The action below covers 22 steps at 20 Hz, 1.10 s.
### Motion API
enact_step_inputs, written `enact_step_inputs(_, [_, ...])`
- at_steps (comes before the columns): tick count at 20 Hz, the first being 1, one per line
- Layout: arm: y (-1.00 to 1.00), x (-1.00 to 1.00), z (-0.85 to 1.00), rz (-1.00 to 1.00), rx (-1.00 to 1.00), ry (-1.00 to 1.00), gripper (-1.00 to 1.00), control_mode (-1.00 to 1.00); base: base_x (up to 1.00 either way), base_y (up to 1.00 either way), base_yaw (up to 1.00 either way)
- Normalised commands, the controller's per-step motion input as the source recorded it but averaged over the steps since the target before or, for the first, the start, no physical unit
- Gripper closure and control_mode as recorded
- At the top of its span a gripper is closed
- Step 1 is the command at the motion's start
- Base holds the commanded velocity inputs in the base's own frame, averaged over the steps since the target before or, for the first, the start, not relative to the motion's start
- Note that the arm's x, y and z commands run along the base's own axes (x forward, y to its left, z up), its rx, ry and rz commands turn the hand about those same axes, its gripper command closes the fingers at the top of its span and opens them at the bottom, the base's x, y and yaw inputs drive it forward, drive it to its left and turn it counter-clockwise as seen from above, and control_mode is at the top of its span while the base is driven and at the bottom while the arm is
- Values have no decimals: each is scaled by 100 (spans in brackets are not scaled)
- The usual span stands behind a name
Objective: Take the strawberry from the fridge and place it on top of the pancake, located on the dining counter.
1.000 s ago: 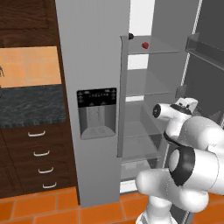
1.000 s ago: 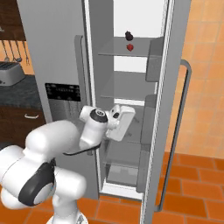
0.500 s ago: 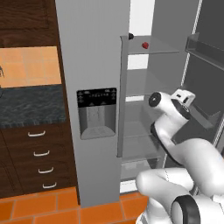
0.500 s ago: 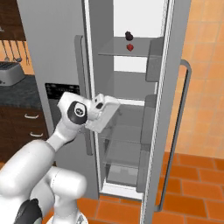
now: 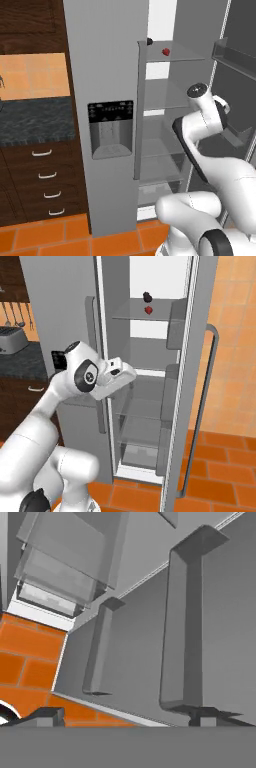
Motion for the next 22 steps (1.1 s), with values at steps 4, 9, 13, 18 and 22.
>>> enact_step_inputs(4, [69, -26, -5, 0, 50, 0, -100, -100, 0, 0, 0])
enact_step_inputs(9, [60, -67, 0, 0, 47, -1, -100, -100, 0, 0, 0])
enact_step_inputs(13, [61, -100, 15, -3, 31, -11, -100, -100, 0, 0, 0])
enact_step_inputs(18, [21, -82, 51, -27, 17, -2, -100, -100, 0, 0, 0])
enact_step_inputs(22, [0, -12, 46, -38, -1, 34, -100, -100, 0, 0, 0])
